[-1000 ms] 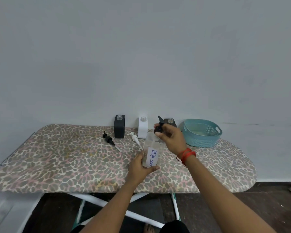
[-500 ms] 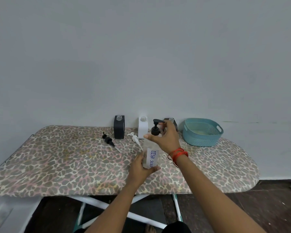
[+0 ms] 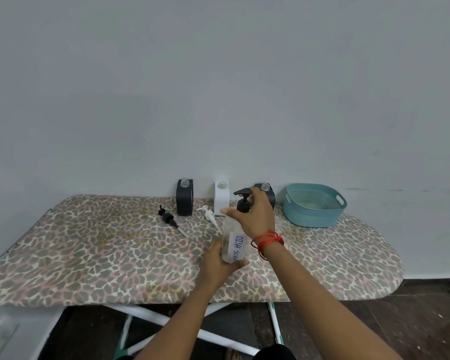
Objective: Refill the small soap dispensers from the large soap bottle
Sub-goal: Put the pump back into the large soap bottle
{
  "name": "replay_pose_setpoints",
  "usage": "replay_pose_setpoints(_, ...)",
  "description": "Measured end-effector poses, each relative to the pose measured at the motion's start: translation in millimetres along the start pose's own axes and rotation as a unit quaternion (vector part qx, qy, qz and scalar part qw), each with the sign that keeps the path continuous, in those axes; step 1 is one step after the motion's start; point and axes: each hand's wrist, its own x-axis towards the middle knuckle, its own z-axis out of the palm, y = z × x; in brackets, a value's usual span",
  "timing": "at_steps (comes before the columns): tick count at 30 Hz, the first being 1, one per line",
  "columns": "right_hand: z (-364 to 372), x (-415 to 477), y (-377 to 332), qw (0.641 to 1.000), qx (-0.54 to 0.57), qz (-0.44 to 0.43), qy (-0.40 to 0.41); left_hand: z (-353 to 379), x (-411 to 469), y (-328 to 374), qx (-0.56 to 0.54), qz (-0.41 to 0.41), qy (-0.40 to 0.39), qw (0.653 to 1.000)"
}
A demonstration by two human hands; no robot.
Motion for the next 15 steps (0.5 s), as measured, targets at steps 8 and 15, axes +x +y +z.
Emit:
replay_pose_setpoints(8, -23, 7, 17, 0.976, 0.166, -0.012, -0.137, -2, 2, -2, -0.003, -0.002, 0.012, 1.000)
replay_pose_setpoints(15, 3, -5, 12, 0.994, 0.083, 0.037, 0.053, 2, -2, 3, 0.032, 0.017, 0.011, 0.999)
